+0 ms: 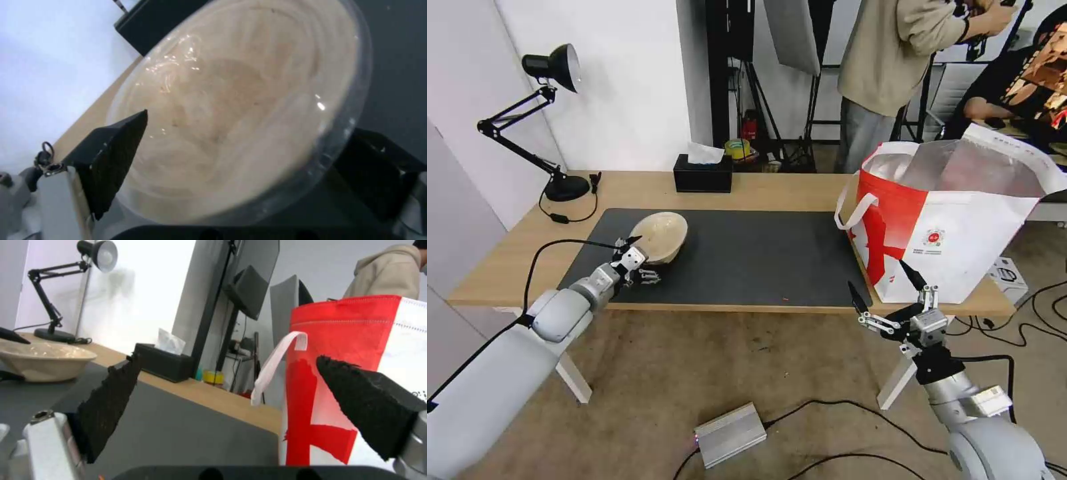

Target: Pick up the trash from the table and place it into the takeout bag.

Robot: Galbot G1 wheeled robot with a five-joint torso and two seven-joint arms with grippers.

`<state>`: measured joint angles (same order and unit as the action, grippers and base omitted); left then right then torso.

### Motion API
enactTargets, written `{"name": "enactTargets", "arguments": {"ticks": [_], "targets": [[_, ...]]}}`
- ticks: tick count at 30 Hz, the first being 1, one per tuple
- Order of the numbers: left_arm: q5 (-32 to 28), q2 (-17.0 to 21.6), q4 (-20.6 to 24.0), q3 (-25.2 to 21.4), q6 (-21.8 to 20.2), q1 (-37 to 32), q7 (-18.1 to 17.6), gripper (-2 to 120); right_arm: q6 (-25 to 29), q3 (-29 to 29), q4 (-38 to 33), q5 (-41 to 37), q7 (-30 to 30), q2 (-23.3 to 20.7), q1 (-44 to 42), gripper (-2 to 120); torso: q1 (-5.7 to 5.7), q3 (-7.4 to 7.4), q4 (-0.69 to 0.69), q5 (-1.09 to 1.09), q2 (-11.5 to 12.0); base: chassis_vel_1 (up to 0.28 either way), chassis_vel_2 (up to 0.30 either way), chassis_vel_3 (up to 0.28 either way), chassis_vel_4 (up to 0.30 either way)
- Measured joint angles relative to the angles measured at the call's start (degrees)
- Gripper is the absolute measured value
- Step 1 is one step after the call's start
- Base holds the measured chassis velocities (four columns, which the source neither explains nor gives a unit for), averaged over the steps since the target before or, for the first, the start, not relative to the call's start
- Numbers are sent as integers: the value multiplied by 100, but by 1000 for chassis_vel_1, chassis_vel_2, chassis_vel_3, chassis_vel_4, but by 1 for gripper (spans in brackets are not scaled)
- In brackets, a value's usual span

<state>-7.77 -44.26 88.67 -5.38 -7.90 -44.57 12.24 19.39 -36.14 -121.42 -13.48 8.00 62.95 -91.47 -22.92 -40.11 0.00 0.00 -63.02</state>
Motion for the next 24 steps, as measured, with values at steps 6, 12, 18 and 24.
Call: {"name": "enactTargets", "arguments": {"ticks": [6,12,18,24], "targets": [[13,-55,-117,89,10,117,-11,100,0,0,0,0,0,0,0,99,0,0,0,0,0,0,0,0,0],[16,-86,-163,137,19,168,-28,88,0,0,0,0,0,0,0,99,0,0,0,0,0,0,0,0,0],[17,-102,-215,156,44,175,-57,71,0,0,0,0,0,0,0,99,0,0,0,0,0,0,0,0,0],[17,-123,-233,176,60,182,-94,47,0,0,0,0,0,0,0,99,0,0,0,0,0,0,0,0,0]]}}
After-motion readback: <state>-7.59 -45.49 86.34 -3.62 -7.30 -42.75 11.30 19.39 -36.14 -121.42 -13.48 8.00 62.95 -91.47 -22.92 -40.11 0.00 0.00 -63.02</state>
